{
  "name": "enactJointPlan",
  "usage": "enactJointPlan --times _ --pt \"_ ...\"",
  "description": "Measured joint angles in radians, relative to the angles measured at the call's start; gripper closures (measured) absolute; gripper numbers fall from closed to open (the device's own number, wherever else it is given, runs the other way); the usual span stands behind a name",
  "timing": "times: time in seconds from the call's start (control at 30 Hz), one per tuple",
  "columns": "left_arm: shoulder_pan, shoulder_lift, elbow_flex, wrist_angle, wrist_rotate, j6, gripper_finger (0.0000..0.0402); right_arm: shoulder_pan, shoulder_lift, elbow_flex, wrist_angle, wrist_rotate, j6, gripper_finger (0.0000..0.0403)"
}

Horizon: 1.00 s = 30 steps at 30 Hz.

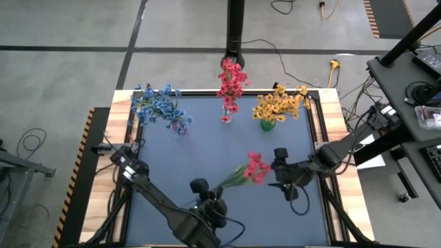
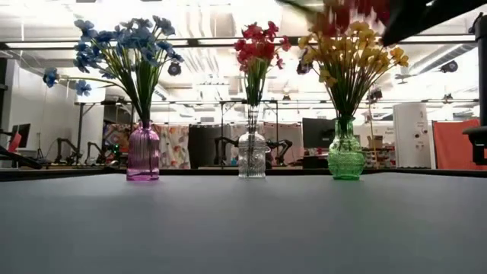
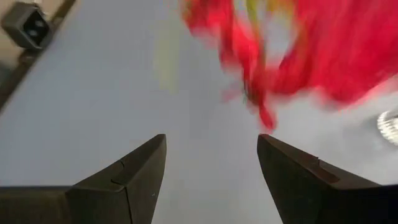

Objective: Sort flowers into vase by color
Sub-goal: Put the red flower into the transparent vase

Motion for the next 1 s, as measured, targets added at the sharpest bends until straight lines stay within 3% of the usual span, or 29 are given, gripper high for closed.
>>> enactJointPlan --times 0.1,0.27,0.5,0.73,1.0 --pt "0.006 -0.069 -0.077 0.0 -0.031 0.059 0.0401 -0.039 0.0 0.0 -0.006 -0.001 -0.028 0.0158" --pt "0.014 -0.257 -0.312 0.023 -0.101 0.057 0.0401 -0.053 -0.001 -0.006 -0.012 -0.002 -0.065 0.0158" --pt "0.017 -0.553 -0.76 0.356 -0.151 0.081 0.0402 -0.069 -0.002 -0.032 0.086 -0.002 -0.096 0.0158" --pt "0.047 -0.767 -1.156 1.067 -0.14 0.345 0.0402 -0.095 0.0 -0.124 0.438 -0.001 -0.125 0.0158" --pt "0.115 -0.824 -1.513 2.257 0.222 0.996 0.0402 -0.102 0.016 -0.316 1.074 0.05 -0.14 0.0158"
